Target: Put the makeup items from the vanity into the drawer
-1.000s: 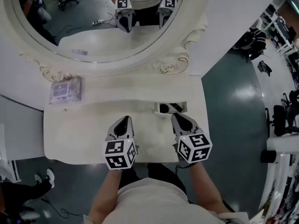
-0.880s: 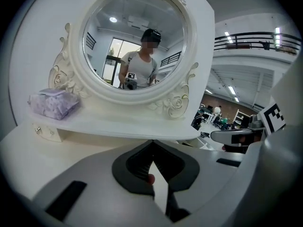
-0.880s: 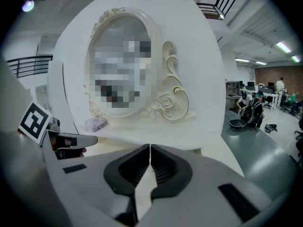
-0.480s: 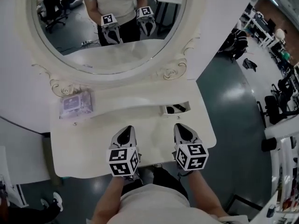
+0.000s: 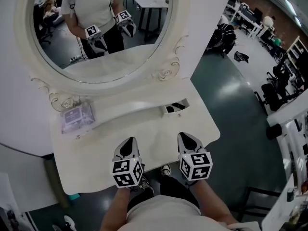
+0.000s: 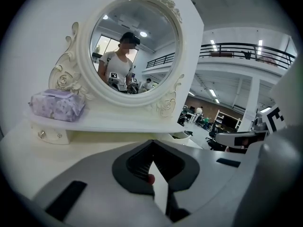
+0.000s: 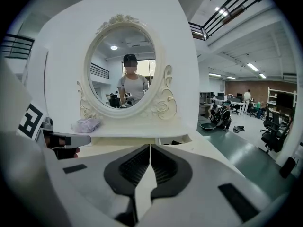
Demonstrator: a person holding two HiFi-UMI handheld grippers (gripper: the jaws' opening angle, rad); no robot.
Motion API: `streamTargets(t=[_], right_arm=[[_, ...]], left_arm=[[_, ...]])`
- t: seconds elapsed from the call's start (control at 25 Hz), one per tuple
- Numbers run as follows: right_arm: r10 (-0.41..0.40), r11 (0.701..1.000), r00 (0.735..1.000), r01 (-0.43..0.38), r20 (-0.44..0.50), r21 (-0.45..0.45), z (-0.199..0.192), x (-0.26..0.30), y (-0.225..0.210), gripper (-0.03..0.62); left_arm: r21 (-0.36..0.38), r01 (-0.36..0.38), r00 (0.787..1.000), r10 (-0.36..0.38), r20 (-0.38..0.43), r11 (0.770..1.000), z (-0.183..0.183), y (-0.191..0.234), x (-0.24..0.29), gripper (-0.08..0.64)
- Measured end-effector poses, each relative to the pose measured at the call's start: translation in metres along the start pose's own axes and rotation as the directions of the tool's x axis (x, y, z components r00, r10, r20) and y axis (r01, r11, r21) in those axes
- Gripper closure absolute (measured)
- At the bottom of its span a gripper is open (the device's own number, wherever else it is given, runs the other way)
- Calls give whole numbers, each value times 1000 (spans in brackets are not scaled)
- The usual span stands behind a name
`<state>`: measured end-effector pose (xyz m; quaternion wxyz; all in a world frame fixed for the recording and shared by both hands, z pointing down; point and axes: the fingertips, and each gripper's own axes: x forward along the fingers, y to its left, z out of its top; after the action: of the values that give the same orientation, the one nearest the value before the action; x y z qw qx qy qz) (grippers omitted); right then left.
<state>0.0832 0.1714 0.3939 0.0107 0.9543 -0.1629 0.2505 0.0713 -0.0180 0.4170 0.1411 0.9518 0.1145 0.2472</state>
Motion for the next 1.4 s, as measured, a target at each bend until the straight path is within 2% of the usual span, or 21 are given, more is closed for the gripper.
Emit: streamTargets(t=[0.2,0.36,0.88,1.4], right_arm=[[-23,1000,1000,23,-1,16,-8,-12,-7,569],[-2,999,1000,1,8,43,-9,-12,-7,569],[26,999,1000,-27,2,24,-8,-15,-37,574],[54,999,999,-54,6,8,-9,-28,-56,575]], left_arm=[[1,16,1000,-16,-3,1000,-5,-10,-3,555],[7,12,1000,-12,-2,1000,-5,-17,-2,555],[17,-18,1000,19,-8,1000,-7,-43,8,555],[54,-16,1000,16,-8,998,-8,-72,5,555]])
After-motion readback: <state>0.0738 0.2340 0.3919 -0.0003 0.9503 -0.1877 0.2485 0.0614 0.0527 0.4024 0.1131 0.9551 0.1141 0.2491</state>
